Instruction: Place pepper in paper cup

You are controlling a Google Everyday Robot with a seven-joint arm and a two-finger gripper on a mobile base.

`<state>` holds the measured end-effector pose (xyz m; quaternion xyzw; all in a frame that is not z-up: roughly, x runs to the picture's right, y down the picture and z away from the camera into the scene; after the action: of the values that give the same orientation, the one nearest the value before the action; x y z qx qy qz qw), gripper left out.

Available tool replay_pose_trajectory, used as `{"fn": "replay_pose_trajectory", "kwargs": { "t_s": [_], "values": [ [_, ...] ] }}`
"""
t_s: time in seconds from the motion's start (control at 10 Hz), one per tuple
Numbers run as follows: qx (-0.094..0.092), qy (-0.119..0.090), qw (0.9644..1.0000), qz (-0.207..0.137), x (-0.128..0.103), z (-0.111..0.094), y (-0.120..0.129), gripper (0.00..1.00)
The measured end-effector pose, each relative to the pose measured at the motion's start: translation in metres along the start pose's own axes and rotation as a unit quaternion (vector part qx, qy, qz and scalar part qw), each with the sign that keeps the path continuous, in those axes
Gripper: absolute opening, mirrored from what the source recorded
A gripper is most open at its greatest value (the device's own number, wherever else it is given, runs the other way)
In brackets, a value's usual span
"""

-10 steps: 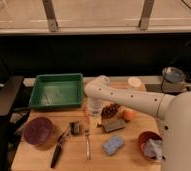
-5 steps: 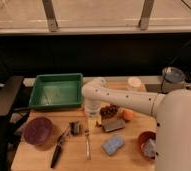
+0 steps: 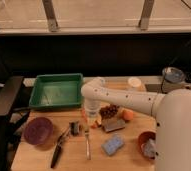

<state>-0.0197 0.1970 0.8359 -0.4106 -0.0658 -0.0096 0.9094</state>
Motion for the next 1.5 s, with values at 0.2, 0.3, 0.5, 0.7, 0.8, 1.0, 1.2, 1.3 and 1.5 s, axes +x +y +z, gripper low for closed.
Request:
{"fn": "replay_pose_trajectory", "kwargs": {
  "t_s": [0.2, 0.3, 0.5, 0.7, 0.8, 1.0, 1.2, 1.3, 1.5],
  "values": [
    [-0.001, 0.001, 1.0000, 0.002, 0.002, 0.000, 0.001, 0.00],
    [-0.002, 0.003, 1.0000, 0.001, 0.002, 0.003, 0.002, 0.00],
    [0.000, 0.003, 1.0000, 0.002, 0.001, 0.006, 0.003, 0.00],
    [-0.002, 0.003, 1.0000, -0.001, 0.000, 0.005, 0.006, 0.00],
    [-0.003, 0.004, 1.0000, -0.001, 0.001, 0.004, 0.006, 0.00],
    [-0.002, 0.001, 1.0000, -0.005, 0.001, 0.001, 0.007, 0.00],
    [0.022, -0.024, 0.9994, -0.009, 0.006, -0.023, 0.003, 0.00],
    [0.036, -0.044, 0.9983, -0.013, 0.005, -0.048, 0.000, 0.00],
    [0.060, -0.071, 0.9956, -0.010, 0.013, -0.095, -0.006, 0.00]
  ]
}}
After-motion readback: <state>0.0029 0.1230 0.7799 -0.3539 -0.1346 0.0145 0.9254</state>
